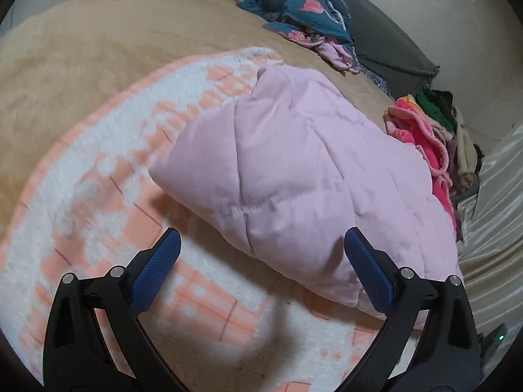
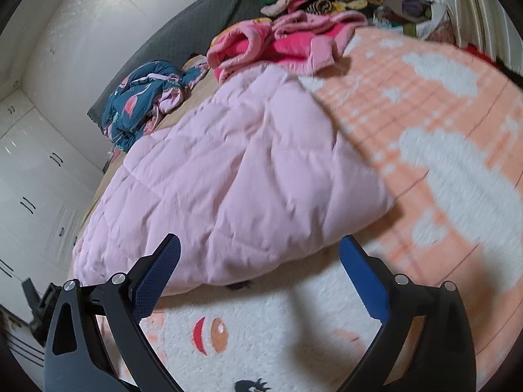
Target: Fold large clothes
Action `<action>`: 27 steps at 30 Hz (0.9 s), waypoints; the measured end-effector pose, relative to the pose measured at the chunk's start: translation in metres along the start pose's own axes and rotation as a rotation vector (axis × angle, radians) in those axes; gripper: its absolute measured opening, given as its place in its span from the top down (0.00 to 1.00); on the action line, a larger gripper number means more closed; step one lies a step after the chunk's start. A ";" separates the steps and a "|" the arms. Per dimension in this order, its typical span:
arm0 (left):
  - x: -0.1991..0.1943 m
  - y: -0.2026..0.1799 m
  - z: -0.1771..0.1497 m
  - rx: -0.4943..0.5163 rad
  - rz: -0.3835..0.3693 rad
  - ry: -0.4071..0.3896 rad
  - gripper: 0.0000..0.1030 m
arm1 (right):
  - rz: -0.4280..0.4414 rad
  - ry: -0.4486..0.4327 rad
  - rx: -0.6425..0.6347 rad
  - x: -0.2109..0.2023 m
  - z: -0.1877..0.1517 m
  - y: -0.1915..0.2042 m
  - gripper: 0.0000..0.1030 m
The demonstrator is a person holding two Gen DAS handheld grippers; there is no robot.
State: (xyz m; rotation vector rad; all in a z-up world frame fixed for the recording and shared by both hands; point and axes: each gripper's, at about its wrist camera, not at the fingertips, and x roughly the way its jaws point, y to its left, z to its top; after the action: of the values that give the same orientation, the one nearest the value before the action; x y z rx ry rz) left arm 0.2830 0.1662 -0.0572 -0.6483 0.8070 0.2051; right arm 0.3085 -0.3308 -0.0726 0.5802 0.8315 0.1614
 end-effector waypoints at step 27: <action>0.061 0.004 0.019 -0.150 -0.193 0.047 0.08 | 0.148 -0.012 0.213 0.063 0.025 -0.016 0.04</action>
State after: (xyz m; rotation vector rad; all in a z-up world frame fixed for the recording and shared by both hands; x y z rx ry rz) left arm 0.3348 0.1768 -0.0940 -0.8699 0.7732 0.0754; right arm 0.3672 -0.3323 -0.1089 0.8433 0.7991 0.2058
